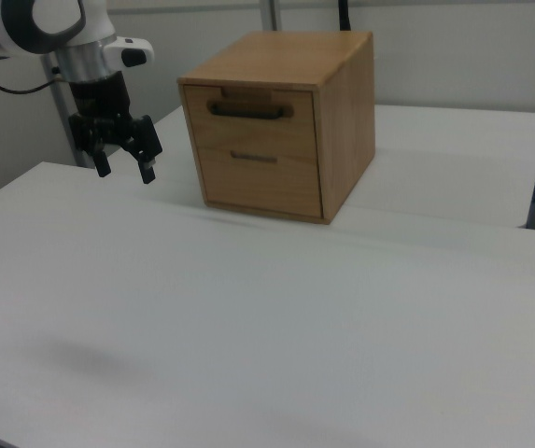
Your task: Open the drawer by sliding it
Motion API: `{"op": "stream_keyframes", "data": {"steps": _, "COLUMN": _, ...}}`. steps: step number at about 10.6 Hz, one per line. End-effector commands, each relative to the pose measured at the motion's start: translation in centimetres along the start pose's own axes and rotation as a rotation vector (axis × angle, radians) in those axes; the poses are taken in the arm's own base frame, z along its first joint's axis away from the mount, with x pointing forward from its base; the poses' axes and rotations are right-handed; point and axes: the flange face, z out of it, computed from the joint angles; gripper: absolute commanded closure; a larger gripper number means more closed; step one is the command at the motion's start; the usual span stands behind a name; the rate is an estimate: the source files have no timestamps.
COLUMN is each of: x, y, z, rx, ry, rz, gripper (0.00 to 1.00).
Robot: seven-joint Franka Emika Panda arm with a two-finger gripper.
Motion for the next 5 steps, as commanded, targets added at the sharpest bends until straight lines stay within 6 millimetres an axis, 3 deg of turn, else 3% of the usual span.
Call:
{"op": "stream_keyframes", "data": {"steps": 1, "x": 0.16, "y": 0.18, "z": -0.02, "rx": 0.005, "ry": 0.015, "rz": 0.019, "gripper": 0.00}}
{"op": "stream_keyframes", "data": {"steps": 5, "x": 0.21, "y": 0.22, "z": 0.06, "rx": 0.000, "ry": 0.014, "rz": 0.017, "gripper": 0.00}}
